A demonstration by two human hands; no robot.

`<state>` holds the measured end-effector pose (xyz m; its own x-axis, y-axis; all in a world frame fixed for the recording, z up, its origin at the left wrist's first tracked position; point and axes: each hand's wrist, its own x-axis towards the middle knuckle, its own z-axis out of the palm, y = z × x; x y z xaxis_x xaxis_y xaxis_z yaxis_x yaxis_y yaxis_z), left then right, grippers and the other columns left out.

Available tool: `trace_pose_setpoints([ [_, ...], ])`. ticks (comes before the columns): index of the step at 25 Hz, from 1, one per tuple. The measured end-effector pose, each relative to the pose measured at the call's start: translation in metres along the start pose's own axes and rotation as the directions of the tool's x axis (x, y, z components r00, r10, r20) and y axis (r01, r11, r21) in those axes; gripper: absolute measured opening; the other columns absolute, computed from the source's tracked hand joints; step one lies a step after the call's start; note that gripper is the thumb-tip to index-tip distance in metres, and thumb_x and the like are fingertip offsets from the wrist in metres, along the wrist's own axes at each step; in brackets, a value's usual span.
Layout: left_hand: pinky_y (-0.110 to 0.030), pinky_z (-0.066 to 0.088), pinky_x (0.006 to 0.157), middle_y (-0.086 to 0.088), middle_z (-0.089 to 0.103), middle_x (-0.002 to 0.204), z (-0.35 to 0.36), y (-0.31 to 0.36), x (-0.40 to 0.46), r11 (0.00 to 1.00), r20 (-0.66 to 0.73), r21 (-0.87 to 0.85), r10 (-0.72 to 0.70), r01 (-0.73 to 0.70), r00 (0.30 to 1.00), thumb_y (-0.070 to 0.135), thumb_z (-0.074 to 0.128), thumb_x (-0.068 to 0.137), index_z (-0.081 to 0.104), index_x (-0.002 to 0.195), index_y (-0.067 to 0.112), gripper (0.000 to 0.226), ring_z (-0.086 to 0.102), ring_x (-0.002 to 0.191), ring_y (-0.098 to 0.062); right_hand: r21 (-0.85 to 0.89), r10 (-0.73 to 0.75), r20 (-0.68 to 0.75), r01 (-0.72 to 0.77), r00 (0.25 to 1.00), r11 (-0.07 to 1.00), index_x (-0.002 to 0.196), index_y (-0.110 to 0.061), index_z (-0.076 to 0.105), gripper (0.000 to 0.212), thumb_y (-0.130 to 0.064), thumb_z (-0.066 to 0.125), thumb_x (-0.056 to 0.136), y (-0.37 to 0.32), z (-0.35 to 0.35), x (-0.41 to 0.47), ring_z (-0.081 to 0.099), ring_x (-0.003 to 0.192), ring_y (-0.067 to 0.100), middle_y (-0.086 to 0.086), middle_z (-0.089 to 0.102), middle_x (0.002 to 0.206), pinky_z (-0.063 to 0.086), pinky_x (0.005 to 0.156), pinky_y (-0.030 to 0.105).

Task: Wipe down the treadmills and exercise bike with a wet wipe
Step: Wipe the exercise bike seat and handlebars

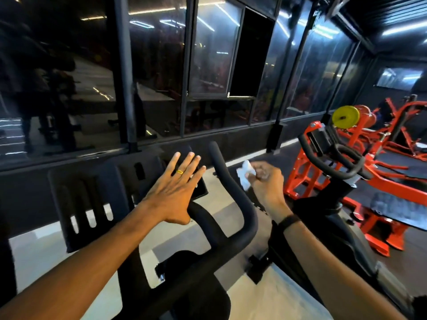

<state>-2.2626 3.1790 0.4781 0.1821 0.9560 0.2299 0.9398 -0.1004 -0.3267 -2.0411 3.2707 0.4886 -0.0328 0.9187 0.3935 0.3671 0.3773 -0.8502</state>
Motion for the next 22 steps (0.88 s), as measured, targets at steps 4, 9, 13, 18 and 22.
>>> trace_pose_setpoints([
  [4, -0.057, -0.023, 0.116, -0.016, -0.028, 0.162, 0.003, 0.000, -0.001, 0.999, -0.013, 0.009, -0.036, 0.036, 0.999, 0.058, 0.069, 0.066, -0.019, 0.156, 0.013, 0.134, -0.033, 0.147, -0.031, -0.246, -0.416, 0.076, 0.421, 0.906, 0.873, 0.099, -0.007, 0.068, 0.019, 0.007, 0.061, 0.087, -0.022, 0.056, 0.076, 0.062, 0.084, 0.020, 0.005, 0.066, 0.094, 0.048, 0.069, 0.026],
  [9, -0.056, -0.028, 0.113, -0.013, -0.028, 0.162, -0.001, 0.002, -0.002, 0.997, -0.001, -0.024, -0.067, 0.067, 0.998, 0.053, 0.072, 0.062, -0.018, 0.157, 0.019, 0.135, -0.036, 0.145, -0.028, -0.493, -0.633, 0.531, 0.813, 0.563, 0.309, 0.096, -0.004, 0.073, 0.022, 0.007, 0.062, 0.080, -0.025, 0.113, 0.110, 0.053, 0.097, 0.036, 0.016, 0.057, 0.101, 0.045, 0.076, 0.043],
  [13, -0.056, -0.027, 0.114, -0.013, -0.025, 0.163, -0.003, 0.004, -0.001, 0.997, -0.013, -0.037, -0.071, 0.070, 0.997, 0.050, 0.075, 0.062, -0.014, 0.158, 0.020, 0.135, -0.034, 0.147, -0.028, -0.522, -0.613, 0.591, 0.828, 0.524, 0.205, 0.094, -0.003, 0.070, 0.018, 0.004, 0.069, 0.077, -0.013, 0.105, 0.105, 0.049, 0.099, 0.035, 0.016, 0.055, 0.105, 0.048, 0.078, 0.041],
  [18, -0.056, -0.028, 0.114, -0.014, -0.021, 0.164, -0.003, 0.006, -0.002, 0.996, -0.006, -0.004, -0.084, 0.084, 0.996, 0.052, 0.074, 0.061, -0.012, 0.159, 0.018, 0.135, -0.031, 0.148, -0.028, -0.525, -0.539, 0.625, 0.815, 0.564, 0.244, 0.110, -0.001, 0.067, 0.030, 0.011, 0.056, 0.085, -0.002, 0.073, 0.079, 0.046, 0.102, 0.031, 0.015, 0.049, 0.113, 0.050, 0.081, 0.036],
  [22, -0.053, -0.032, 0.111, -0.014, -0.019, 0.165, -0.004, 0.006, -0.006, 0.994, -0.019, 0.025, -0.102, 0.103, 0.995, 0.056, 0.074, 0.062, -0.013, 0.158, 0.015, 0.136, -0.027, 0.150, -0.028, -0.523, -0.299, 0.687, 0.736, 0.662, 0.429, 0.128, -0.010, 0.061, 0.044, 0.010, 0.053, 0.090, 0.014, 0.050, 0.041, 0.045, 0.114, 0.026, 0.011, 0.043, 0.129, 0.046, 0.090, 0.031],
])
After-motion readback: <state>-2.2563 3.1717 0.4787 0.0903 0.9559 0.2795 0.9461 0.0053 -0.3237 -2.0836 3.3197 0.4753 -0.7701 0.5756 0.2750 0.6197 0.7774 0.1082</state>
